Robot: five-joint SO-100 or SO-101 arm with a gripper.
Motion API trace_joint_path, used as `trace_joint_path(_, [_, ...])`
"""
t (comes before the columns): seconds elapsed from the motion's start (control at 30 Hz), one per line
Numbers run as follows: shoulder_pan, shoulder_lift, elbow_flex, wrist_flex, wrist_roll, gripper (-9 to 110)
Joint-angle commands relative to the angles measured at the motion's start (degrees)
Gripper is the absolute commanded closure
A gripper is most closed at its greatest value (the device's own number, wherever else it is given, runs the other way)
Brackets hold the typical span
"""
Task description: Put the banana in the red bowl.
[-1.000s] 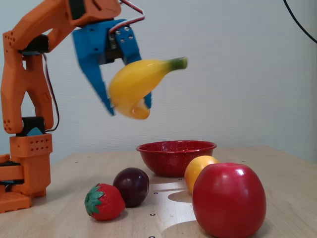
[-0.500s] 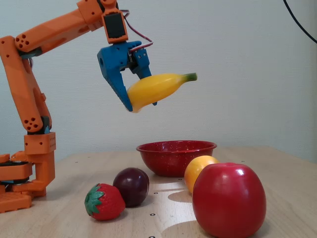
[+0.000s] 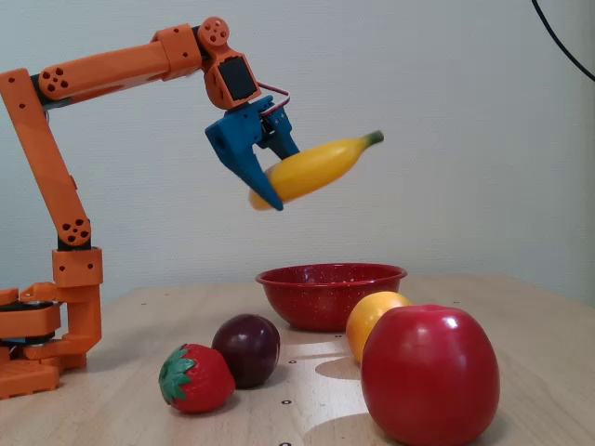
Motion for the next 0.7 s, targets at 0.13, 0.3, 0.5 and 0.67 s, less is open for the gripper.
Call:
trace_joint_path(0.13, [5.27, -0.18, 0.70, -11.78, -3.69, 101])
trace_joint_path(0.3, [8.09, -2.29, 3.87, -17.75, -4.39, 101])
trace_joint_path(0.5, [9.76, -2.64, 13.62, -33.05, -5.19, 101])
trace_joint_path(0.67, [10.99, -2.99, 20.74, -39.90, -4.39, 101])
